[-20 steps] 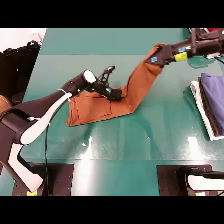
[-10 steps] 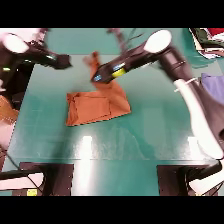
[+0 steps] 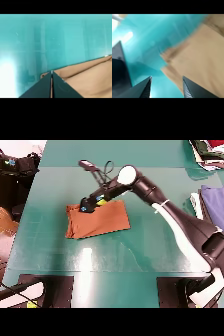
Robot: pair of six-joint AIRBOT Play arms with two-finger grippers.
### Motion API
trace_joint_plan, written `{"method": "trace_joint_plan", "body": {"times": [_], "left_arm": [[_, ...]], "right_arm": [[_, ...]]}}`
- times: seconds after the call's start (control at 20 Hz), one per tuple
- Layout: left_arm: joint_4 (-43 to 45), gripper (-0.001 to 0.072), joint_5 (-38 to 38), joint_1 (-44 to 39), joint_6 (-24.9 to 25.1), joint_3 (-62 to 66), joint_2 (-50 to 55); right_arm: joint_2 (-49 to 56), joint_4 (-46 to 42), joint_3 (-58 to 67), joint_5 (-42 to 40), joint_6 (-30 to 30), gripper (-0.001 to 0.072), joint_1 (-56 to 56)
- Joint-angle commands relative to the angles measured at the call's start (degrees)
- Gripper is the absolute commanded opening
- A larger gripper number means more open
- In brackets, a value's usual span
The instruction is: Fold the shirts.
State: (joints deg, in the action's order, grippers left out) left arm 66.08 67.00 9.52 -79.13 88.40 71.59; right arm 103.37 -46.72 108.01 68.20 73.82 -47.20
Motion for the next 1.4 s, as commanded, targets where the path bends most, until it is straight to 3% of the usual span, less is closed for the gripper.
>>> {"method": "trace_joint_plan", "body": {"times": [0.0, 0.25, 0.3, 0.35, 0.45, 0.85, 0.95, 1.05, 1.2, 1.35], "left_arm": [[-0.59, 0.0026, 1.22, 0.57, 0.04, -0.02, -0.42], [-0.79, 0.0026, 1.05, 0.57, 0.02, -0.02, -0.42], [-0.81, 0.0026, 0.98, 0.57, 0.02, -0.02, -0.42], [-0.79, 0.0026, 0.92, 0.59, 0.04, -0.02, -0.42], [-0.83, 0.0026, -0.13, 0.57, 0.04, -0.04, -0.39], [-0.92, 0.0026, -1.86, 0.57, 0.07, -0.09, -0.28], [-0.94, 0.0026, -1.81, 0.57, 0.07, -0.09, -0.28], [-1.20, 0.0026, -1.51, 0.57, 0.07, -0.09, -0.28], [-4.15, 0.0026, -0.96, -0.09, 0.09, -0.70, -0.28], [-4.28, 0.0025, -1.31, -4.26, 0.04, -2.45, -0.28]], "right_arm": [[-5.25, -3.26, -9.20, 2.27, 1.42, 0.0435, 7.43], [-10.32, -1.49, -26.64, -0.20, 1.79, 0.0475, 22.21], [-10.03, 0.11, -29.09, -1.31, 1.77, 0.0590, 24.44], [-9.51, 2.21, -31.10, -2.75, 1.77, 0.0603, 25.97], [-7.13, 6.45, -32.94, -3.96, 1.73, 0.0601, 27.58], [6.12, 7.17, -22.34, -0.28, 1.79, 0.0582, 19.19], [7.78, 11.02, -20.83, 0.11, 1.75, 0.0512, 17.20], [8.09, 12.70, -19.93, -0.90, 1.55, 0.0357, 15.89], [8.07, 12.41, -17.22, -1.11, 0.17, 0.0044, 15.17], [6.32, 10.03, -13.94, -2.27, 0.11, 0.0015, 16.72]]}}
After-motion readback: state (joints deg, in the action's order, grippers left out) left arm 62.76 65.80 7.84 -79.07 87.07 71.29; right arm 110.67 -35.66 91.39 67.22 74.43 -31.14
